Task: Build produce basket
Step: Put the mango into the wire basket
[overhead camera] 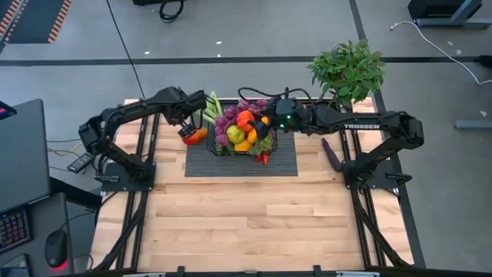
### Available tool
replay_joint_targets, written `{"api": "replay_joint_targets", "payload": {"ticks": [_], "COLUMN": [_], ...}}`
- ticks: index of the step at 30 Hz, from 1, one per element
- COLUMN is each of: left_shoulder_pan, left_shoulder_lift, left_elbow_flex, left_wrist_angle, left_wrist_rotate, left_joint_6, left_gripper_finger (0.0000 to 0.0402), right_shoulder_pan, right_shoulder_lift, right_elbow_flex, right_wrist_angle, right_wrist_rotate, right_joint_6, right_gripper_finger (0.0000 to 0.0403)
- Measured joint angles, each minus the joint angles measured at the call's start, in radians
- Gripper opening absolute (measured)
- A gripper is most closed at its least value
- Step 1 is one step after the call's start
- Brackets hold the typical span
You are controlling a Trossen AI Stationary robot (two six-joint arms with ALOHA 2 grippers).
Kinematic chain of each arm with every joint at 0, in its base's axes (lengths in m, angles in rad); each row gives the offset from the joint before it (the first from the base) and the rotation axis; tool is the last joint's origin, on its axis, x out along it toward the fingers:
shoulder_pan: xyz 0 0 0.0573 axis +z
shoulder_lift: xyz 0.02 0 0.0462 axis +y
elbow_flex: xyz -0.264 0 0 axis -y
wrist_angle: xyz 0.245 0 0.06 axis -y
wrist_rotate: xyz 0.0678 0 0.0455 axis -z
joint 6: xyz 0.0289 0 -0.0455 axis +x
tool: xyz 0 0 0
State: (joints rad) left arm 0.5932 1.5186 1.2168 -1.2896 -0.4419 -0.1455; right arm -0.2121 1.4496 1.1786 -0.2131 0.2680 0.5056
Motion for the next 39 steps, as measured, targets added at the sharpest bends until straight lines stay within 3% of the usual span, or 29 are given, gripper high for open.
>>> {"api": "replay_joint_targets", "payload": {"ticks": [7,11,13,17,24,39], "left_shoulder_pan": [-0.046,-0.066,-0.062,-0.025,0.042,0.135], "left_shoulder_lift": [0.0,0.0,0.0,0.014,0.052,0.205], "left_elbow_flex": [-0.032,-0.032,-0.032,-0.032,-0.033,-0.031], "left_wrist_angle": [-0.015,0.07,0.12,0.184,0.201,0.243], "left_wrist_rotate": [-0.003,-0.007,0.022,0.231,0.41,0.469], "left_joint_6": [-0.076,-0.103,-0.067,0.002,0.193,0.463], "left_gripper_finger": [0.04,0.04,0.04,0.04,0.04,0.04], "right_shoulder_pan": [0.0,0.0,0.0,0.0,0.0,-0.002], "right_shoulder_lift": [-0.004,-0.004,-0.004,-0.004,-0.004,-0.004], "right_elbow_flex": [0.0,0.0,0.0,0.0,0.0,0.0], "right_wrist_angle": [-0.067,-0.095,-0.095,-0.104,-0.133,-0.151], "right_wrist_rotate": [-0.004,-0.009,-0.014,-0.043,-0.053,-0.054], "right_joint_6": [0.04,0.071,0.076,0.079,0.105,0.121], "right_gripper_finger": [0.0357,0.0357,0.0357,0.0357,0.0355,0.0355]}}
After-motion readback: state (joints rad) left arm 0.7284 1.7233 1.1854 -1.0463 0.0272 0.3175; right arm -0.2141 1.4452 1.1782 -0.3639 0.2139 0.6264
